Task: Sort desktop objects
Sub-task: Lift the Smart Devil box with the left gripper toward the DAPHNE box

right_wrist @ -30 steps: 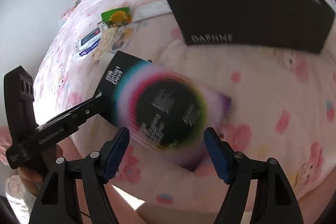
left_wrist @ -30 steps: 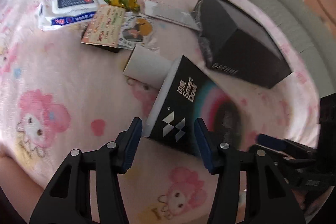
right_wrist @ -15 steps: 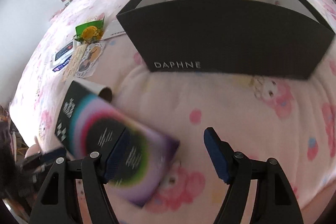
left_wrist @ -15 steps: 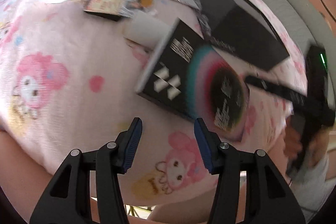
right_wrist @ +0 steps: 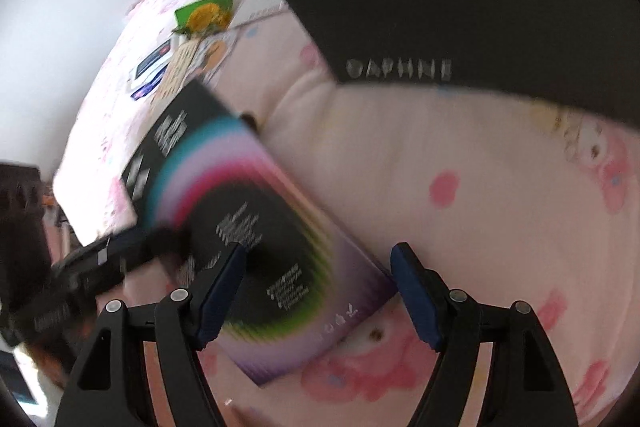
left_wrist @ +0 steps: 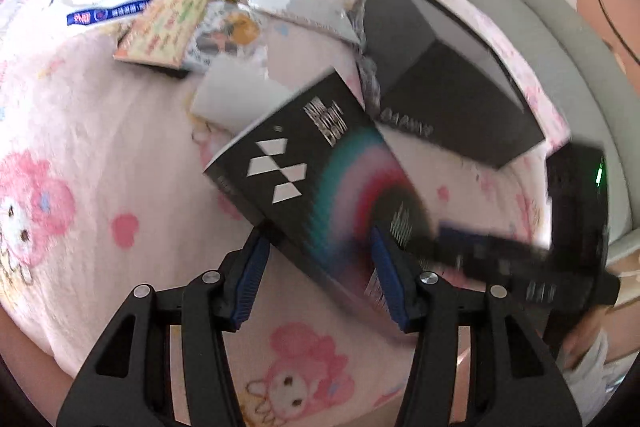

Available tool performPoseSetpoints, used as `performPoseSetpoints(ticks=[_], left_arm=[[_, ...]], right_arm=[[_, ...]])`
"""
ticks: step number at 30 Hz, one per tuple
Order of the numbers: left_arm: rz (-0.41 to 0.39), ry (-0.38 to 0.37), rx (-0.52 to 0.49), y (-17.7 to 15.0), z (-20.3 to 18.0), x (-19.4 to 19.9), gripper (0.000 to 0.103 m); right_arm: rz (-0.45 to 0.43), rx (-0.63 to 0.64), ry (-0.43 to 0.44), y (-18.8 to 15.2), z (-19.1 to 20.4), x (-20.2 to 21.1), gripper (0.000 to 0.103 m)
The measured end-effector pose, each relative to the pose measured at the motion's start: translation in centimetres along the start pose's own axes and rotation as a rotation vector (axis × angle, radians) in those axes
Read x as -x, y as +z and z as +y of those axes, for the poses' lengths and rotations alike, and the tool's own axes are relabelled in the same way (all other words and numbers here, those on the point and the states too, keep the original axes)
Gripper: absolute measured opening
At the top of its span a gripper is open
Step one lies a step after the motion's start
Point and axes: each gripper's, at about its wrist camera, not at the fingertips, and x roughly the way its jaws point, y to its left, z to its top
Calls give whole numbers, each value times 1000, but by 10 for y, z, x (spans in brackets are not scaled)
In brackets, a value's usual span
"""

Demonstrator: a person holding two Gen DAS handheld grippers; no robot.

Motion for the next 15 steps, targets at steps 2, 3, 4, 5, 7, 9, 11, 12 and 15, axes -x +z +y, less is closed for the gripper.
performPoseSetpoints(ticks=[2,3,4,5,7,9,11,12,15], left_arm=[[-14,19,7,4,2,-1,53],[-20,30,11,7,3,-2,53],[-25,42,14,9,3,-3,53],[-20,49,14,9,5,-4,53],[12,61,-11,4,5,-8,58],[45,72,-56,-5,1,-10,62],[60,82,-97,-15,-3,-9,62],[68,78,-102,-20,-3,-8,62],[89,37,-84,-32,-1,-10,62]], right_arm=[[29,5,45,-7,3,3,73],[35,23,70,-11,8,6,73],[36,46,89,-15,13,10,73],[29,64,85,-17,17,12,73],[4,84,47,-19,20,15,73],[-18,76,-42,-16,17,8,73],[-29,54,-68,-13,11,1,73],[-30,41,-57,-11,9,-2,73],[-36,41,-4,-6,12,-8,73]])
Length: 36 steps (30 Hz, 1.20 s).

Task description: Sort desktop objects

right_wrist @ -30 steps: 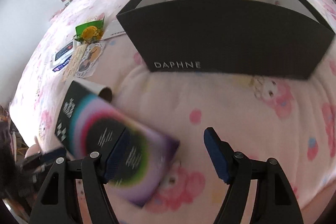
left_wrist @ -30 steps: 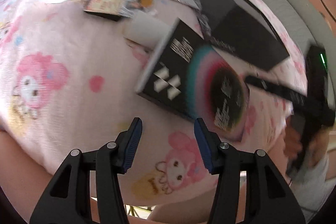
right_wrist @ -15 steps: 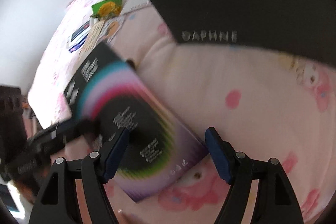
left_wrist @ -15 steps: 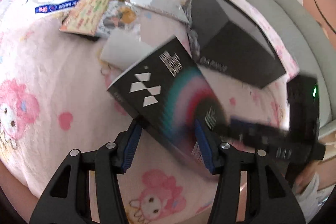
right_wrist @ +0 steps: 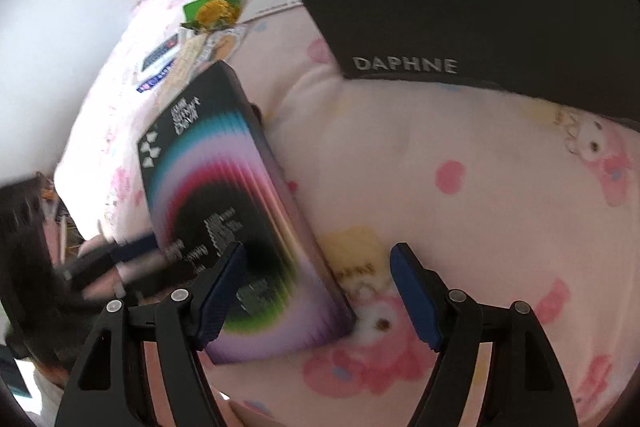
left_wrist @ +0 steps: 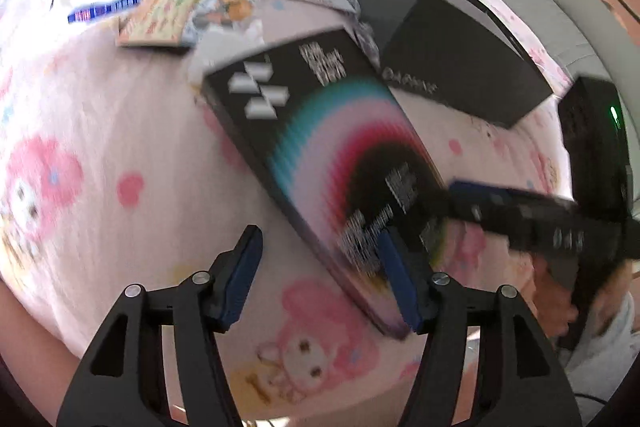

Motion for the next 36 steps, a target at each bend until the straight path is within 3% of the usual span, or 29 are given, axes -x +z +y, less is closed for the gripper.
performPoseSetpoints(ticks=[7,12,15,27,30,32,36], left_arm=[[5,-22,-34,-1,-14,-3,60],[-31,-92,-14,-3,-13,4,63],[-45,-86,-6,-3,-10,7,58],[-63,-73,81,-12,11,6,54],[-63,-93,97,-15,7,-1,43],[-66,-95,96,-17,5,-1,44],[-56,-97,86,-15,2,3,44]], right_arm=[[17,24,81,-8,19,-10,72],[-10,-32,132,-19,15,18,72],[-5,-58,171,-26,12,28,70],[16,-13,2,-28,11,8,70],[24,14,11,-30,14,1,64],[35,11,29,-32,12,-1,57],[29,14,42,-35,10,4,55]])
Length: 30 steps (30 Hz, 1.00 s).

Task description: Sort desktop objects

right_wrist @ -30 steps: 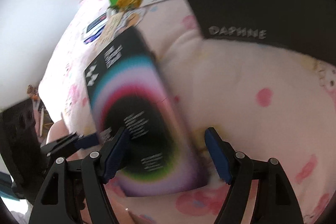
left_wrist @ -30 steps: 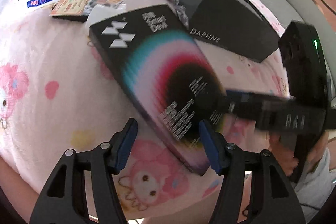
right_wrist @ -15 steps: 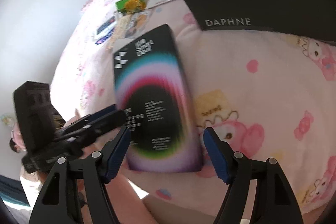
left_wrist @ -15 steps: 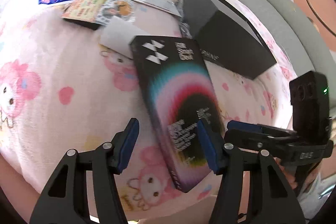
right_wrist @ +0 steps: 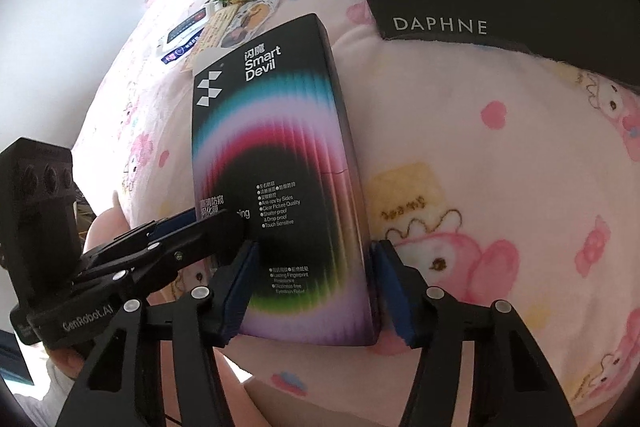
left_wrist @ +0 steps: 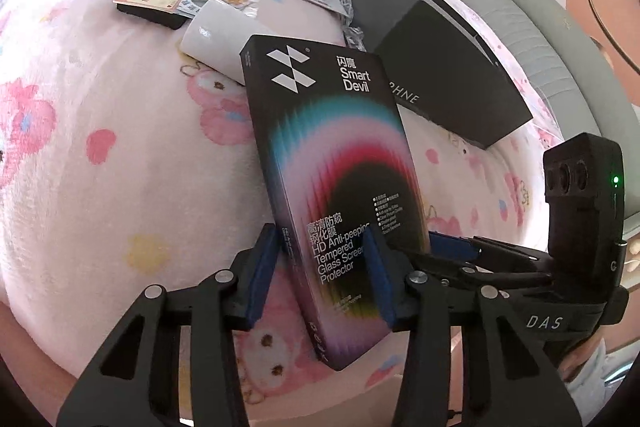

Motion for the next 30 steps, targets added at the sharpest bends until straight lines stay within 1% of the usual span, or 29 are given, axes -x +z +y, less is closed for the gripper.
performPoseSetpoints(ticks=[4,7,10,12,16,19,21,22,23,24,26,30], left_arm=[[-7,16,-20,0,-6,5,43],[-24,43,-28,1,-7,9,42],[-21,46,2,2,-1,8,43],[-18,56,4,0,0,8,42],[-10,72,-18,-6,-3,8,42],[6,70,-29,-11,-3,4,48],[11,77,-19,-14,-3,0,48],[7,83,-13,-14,-4,1,49],[-1,88,-17,-14,-6,3,48],[-10,93,-27,-14,-10,6,45],[-33,105,-66,-12,-21,14,43],[-70,96,-105,-6,-39,29,42]], right_arm=[[-10,18,-7,-9,3,12,54],[9,70,-20,-16,14,13,54],[17,111,-24,-25,23,13,54],[13,123,-30,-28,25,14,54],[-27,75,-37,-23,14,21,54],[-31,44,-13,-20,9,16,54],[-4,27,27,-23,8,6,53],[-6,15,36,-25,6,5,50],[-14,5,39,-26,5,7,48],[-19,5,36,-26,4,9,47],[-33,3,39,-25,4,17,47],[-76,-5,61,-22,4,38,47]])
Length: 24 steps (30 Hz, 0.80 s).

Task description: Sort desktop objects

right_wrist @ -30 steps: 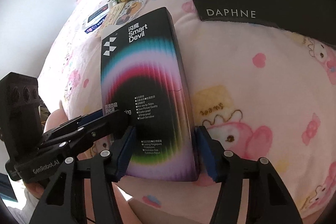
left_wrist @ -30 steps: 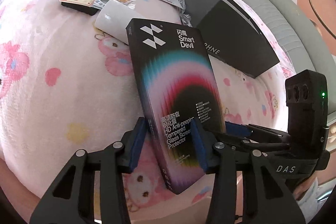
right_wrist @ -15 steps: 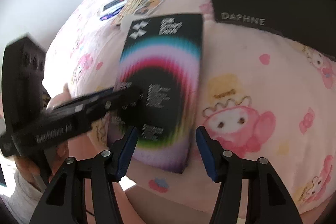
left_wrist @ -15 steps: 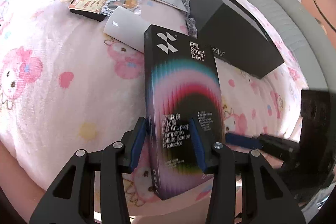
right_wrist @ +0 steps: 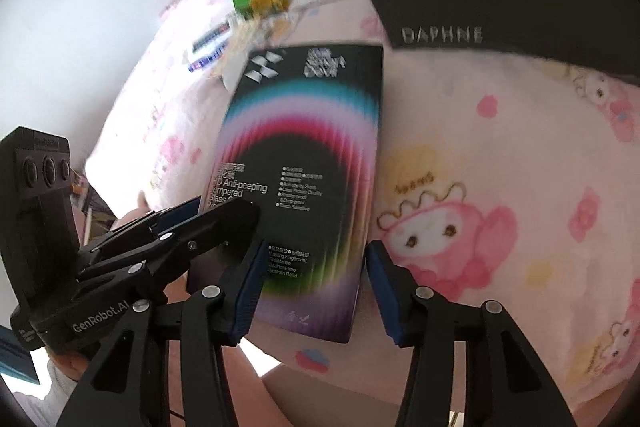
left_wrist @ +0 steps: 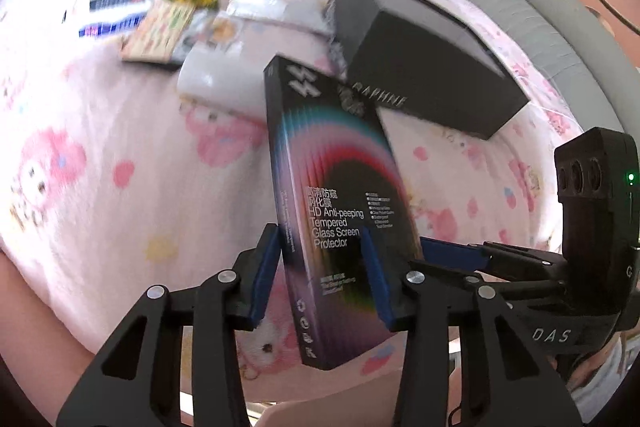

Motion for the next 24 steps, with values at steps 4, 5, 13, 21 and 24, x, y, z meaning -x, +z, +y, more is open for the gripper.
performPoseSetpoints(ticks=[4,5,13,21,24], left_arm=[[-34,-17,-26,10,-16,15,42],[-46,-19,-36,13,-21,20,42],[-127,-74,-154,30,-73,48,6],[50,49,-66,15,-42,-20,7],[98,33,-51,4,-31,-31,12]], right_arm=[[-47,-10,16,4,-1,26,47],[-57,-11,20,5,-1,31,47],[-188,61,63,15,25,88,38],[-92,-30,1,10,-15,46,37],[-47,-93,-34,0,-37,32,37]])
